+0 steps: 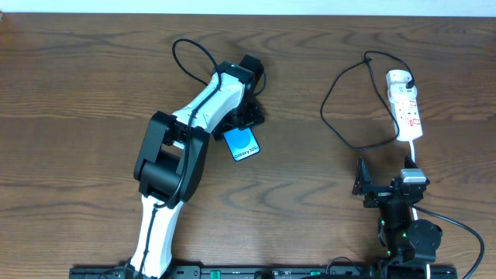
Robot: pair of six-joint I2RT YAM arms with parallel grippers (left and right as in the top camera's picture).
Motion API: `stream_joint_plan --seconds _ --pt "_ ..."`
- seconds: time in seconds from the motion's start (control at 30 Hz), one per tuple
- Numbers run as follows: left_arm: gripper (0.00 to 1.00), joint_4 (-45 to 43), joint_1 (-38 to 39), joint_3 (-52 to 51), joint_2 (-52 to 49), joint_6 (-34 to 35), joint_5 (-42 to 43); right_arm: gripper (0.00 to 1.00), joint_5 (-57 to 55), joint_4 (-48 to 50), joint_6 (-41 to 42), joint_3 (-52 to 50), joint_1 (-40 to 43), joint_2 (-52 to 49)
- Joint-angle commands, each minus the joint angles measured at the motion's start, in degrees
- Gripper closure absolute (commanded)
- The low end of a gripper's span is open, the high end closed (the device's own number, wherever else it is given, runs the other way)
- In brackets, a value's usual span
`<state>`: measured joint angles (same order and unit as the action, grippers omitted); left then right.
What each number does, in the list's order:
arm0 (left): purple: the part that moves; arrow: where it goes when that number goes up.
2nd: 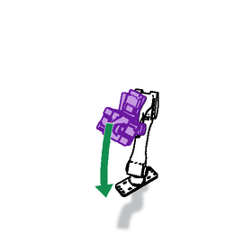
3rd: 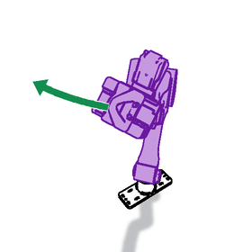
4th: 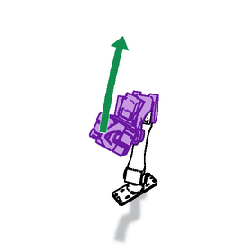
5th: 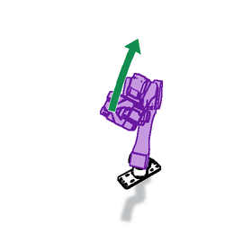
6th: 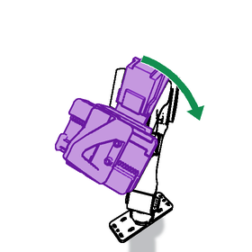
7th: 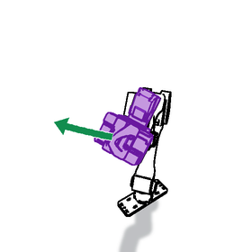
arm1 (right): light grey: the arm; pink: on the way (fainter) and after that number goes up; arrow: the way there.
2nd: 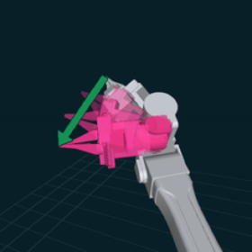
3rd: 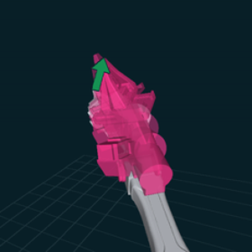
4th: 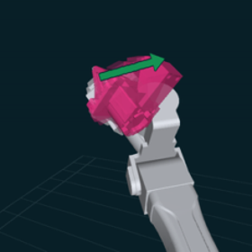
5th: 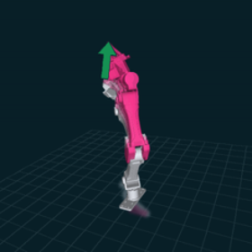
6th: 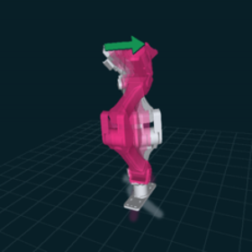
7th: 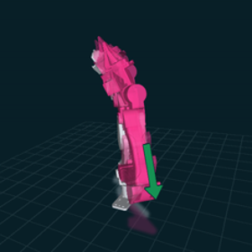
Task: Plug charger to phone and switch on socket
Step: 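Close the left gripper on the phone's top end and tilt it up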
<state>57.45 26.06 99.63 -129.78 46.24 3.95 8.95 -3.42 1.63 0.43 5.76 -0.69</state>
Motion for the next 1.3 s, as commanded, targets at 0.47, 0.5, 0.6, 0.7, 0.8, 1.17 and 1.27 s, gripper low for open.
stream_joint_plan --seconds 0.47,0.5,0.6,0.7,0.8,1.17,1.27 --pt "0.11 -2.7 0.0 -6.8 -3.0 -0.1 1.6 0.01 -0.4 -0.2 -1.0 -0.1 0.2 0.3" --pt "0.11 -2.7 0.0 -6.8 -3.0 -0.1 1.7 0.01 -0.4 -0.2 -1.0 -0.1 0.2 0.3" --pt "0.11 -2.5 0.0 -6.8 -3.0 -0.1 1.7 0.01 -0.4 -0.2 -1.0 -0.1 0.2 0.3" --pt "0.11 -2.3 0.1 -6.8 -3.0 -0.1 3.0 0.01 -0.5 -0.2 -1.0 -0.1 0.2 0.3" --pt "0.16 -2.3 0.2 -6.8 -3.0 -0.1 3.6 0.01 -0.4 -0.2 -1.0 -0.1 0.2 0.3" --pt "0.23 -0.7 0.1 -6.8 -3.0 -0.2 3.5 0.01 -0.5 -0.2 -1.0 -0.1 0.2 0.3" --pt "0.24 -0.7 0.0 -6.8 -2.9 -0.1 3.5 0.01 -0.5 -0.2 -1.0 -0.1 0.2 0.3"
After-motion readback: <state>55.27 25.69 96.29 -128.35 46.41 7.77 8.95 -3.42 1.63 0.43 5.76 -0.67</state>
